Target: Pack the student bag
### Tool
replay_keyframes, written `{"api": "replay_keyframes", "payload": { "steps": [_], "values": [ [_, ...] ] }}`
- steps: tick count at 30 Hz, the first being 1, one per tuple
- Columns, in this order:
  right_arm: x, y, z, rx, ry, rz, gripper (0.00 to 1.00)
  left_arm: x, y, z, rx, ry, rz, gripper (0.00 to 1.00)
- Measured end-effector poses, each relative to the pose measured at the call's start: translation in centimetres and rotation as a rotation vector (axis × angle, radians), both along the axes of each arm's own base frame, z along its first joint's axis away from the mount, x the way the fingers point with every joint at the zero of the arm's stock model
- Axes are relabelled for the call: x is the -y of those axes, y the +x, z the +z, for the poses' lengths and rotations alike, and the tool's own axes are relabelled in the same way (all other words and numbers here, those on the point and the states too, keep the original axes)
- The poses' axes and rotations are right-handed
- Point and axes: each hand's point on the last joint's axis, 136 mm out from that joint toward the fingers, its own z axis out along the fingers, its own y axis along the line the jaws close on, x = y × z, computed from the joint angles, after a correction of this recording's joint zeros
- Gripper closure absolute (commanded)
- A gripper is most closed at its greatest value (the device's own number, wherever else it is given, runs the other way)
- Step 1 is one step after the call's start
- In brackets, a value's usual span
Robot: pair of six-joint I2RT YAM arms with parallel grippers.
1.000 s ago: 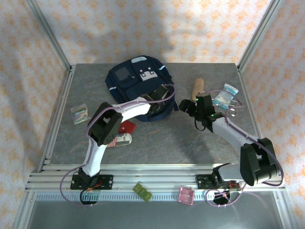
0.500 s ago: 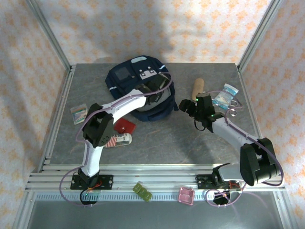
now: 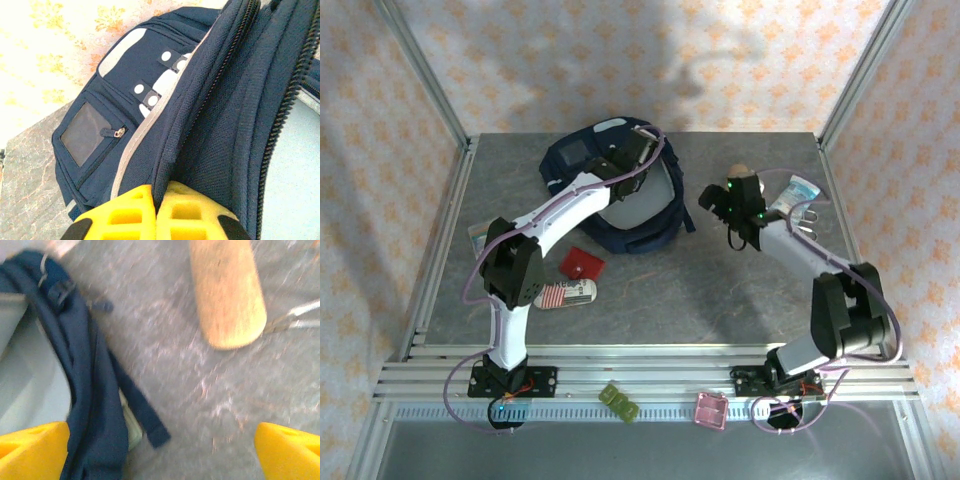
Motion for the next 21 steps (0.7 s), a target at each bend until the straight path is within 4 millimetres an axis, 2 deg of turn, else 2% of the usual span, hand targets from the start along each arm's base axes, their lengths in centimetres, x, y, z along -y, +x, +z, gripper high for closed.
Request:
{"api": "replay_keyframes", "payload": {
  "steps": [4, 14, 17, 21],
  "values": [
    [1.5, 3.2, -0.2, -0.018, -0.067, -0.075, 0.03, 0.1, 0.0, 0.0, 0.000, -0.006, -0.001, 1.00],
    [4.5, 9.2, -4.4, -0.139, -0.210, -0.107, 0.02, 0.0, -0.1, 0.2, 0.003, -0.019, 0.007, 1.00],
    [4.9, 10.4, -6.2, -0.173, -0.235, -0.096, 0.02, -0.1, -0.3, 0.9, 0.011, -0.027, 0.007, 1.00],
    [5.2, 10.8, -8.1, -0.225, -0.252, -0.074, 0.03, -0.4, -0.4, 1.6, 0.021, -0.037, 0.013, 1.00]
  ]
}}
